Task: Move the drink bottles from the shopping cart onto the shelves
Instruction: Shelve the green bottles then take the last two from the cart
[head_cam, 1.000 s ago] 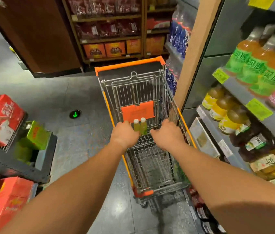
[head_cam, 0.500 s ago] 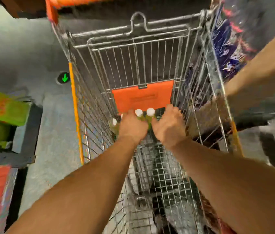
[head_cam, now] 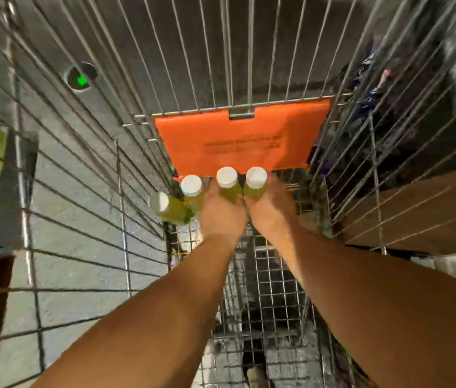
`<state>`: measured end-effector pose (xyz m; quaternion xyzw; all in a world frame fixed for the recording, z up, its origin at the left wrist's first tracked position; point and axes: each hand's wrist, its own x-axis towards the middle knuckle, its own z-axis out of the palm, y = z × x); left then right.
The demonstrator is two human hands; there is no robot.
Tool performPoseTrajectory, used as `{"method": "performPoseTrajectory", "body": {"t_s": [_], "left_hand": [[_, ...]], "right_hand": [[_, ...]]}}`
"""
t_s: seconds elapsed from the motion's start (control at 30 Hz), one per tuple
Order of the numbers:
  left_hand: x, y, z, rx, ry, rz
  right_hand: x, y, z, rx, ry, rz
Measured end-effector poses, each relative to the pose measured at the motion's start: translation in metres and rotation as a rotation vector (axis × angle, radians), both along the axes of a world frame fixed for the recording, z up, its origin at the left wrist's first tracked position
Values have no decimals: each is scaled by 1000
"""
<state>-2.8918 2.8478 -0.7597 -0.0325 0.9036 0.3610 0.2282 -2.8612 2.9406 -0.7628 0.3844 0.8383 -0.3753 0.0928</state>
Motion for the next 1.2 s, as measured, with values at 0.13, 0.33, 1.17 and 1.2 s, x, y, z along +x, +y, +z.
{"method": "performPoseTrajectory", "body": {"t_s": [0.13, 0.33, 1.17, 1.2], "left_hand": [[-5, 7, -5, -46, 29, 3], [8, 1, 13, -29, 31, 23], [81, -96, 495, 528, 598, -540], [89, -99, 514, 545, 608, -563]], "right_hand": [[-3, -1, -4, -28, 49, -89], [18, -8, 11, -26, 126, -135], [148, -128, 498, 474, 633, -568], [158, -133, 517, 494, 648, -586]]}}
